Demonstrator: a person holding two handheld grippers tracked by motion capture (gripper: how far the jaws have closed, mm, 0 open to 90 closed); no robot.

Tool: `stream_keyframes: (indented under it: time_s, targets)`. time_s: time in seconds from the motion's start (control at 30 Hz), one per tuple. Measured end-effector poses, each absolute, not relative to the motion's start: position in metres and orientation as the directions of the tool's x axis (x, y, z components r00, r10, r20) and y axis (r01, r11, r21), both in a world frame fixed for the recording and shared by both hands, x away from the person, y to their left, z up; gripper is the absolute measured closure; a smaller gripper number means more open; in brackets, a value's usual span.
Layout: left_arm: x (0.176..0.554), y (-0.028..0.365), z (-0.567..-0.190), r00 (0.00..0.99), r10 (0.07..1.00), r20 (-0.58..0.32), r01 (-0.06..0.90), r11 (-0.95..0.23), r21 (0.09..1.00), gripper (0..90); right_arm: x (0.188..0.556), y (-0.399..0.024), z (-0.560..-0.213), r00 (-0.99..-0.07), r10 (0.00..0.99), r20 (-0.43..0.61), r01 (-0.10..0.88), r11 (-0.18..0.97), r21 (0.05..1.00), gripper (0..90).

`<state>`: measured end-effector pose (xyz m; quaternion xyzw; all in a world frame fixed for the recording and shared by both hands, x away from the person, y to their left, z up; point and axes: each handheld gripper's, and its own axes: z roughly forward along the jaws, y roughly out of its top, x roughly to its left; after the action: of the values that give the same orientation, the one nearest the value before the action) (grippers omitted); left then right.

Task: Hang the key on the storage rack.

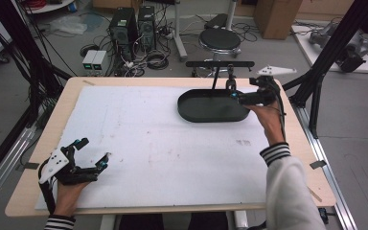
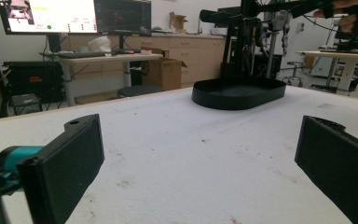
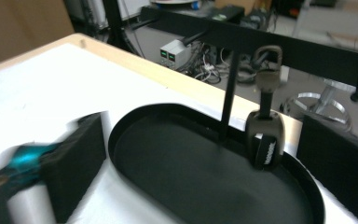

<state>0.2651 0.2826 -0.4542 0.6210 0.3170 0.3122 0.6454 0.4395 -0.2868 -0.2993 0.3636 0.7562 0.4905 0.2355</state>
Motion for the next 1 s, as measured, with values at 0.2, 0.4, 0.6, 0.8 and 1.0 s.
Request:
stream_keyframes:
  time_s: [0.2,0.4,0.6,0.8,1.0]
  targets:
    - [0.265,0.283,-0.454,0.605,0.796,-0.017,-0.012,0.03,0.999,1.7,0.384,-0.312,-0.315,-0.684,0.729,-0.011,0.184,0.188,0.965,0.4]
    - [0.265,0.283,-0.454,0.605,0.796,-0.018,-0.011,0.031,0.999,1.7,0.341,-0.325,-0.341,-0.718,0.695,-0.036,0.097,0.151,0.984,0.4]
    - [0.265,0.282,-0.454,0.605,0.796,-0.015,-0.016,0.031,0.999,1.7,0.316,-0.33,-0.377,-0.705,0.707,-0.048,0.046,0.113,0.993,0.4]
    - [0.264,0.282,-0.454,0.604,0.797,-0.015,-0.019,0.034,0.999,1.7,0.304,-0.332,-0.414,-0.666,0.743,-0.066,-0.023,0.068,0.997,0.4]
    - [0.264,0.282,-0.454,0.603,0.797,-0.013,-0.021,0.033,0.999,1.7,0.304,-0.332,-0.434,-0.67,0.741,-0.056,-0.025,0.054,0.998,0.4]
